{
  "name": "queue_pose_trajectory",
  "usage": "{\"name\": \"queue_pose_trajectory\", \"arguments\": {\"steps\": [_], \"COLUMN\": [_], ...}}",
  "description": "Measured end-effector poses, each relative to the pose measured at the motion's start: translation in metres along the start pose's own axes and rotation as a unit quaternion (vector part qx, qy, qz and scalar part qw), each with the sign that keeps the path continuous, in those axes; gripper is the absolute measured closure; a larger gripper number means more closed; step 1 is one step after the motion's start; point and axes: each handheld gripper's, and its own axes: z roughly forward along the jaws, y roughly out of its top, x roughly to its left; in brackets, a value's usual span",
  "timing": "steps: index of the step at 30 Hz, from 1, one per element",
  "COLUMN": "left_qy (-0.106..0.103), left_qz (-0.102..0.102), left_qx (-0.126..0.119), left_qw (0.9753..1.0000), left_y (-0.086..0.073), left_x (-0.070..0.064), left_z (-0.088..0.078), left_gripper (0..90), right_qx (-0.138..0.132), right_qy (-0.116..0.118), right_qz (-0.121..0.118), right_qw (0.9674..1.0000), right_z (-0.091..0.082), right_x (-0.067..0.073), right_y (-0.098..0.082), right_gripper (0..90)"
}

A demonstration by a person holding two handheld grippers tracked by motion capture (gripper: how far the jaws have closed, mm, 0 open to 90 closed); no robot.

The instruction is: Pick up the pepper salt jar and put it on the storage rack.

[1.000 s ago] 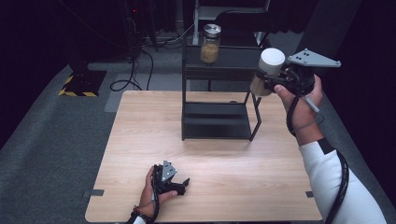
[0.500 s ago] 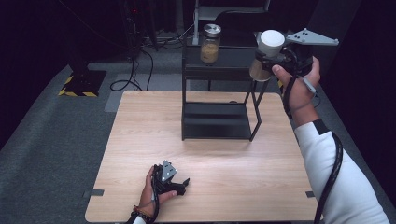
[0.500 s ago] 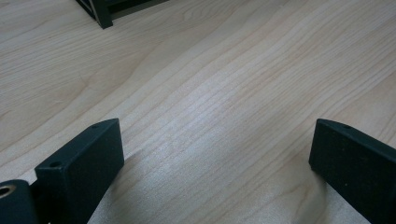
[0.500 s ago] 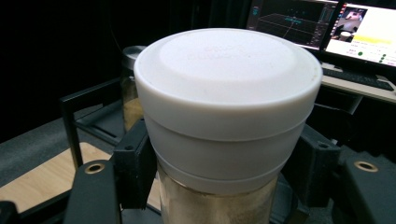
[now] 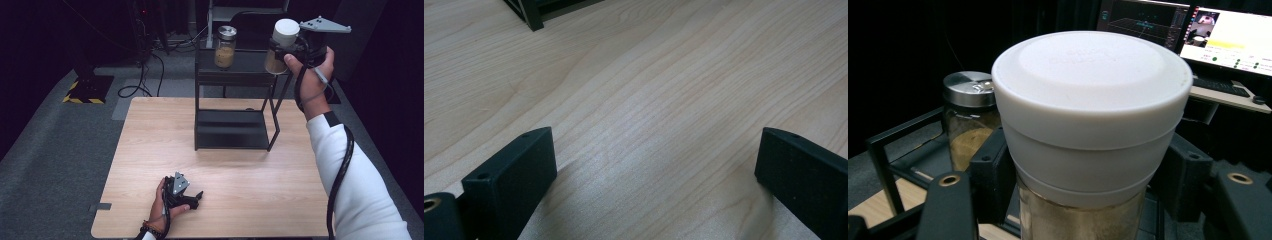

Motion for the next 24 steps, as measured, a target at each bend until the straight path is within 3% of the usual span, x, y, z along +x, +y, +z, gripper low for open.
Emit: {"name": "queue_pose_trajectory", "arguments": {"steps": [9, 24], "left_qy": [-0.001, -0.002], "left_qz": [0.001, 0.001], "left_qx": [0.000, 0.000], "left_qw": [1.0000, 1.0000], "left_y": [0.000, 0.000], "left_x": [0.000, 0.001], "left_z": [0.000, 0.000], "left_gripper": [3.2, 3.2], "right_qx": [0.005, 0.028], "right_qy": [-0.016, -0.020], "right_qz": [0.012, 0.025], "right_qw": [0.9998, 0.9991], "right_z": [0.017, 0.041], "right_x": [-0.001, -0.011], "right_y": [0.002, 0.008], "right_gripper": [34.9, 34.9]}}
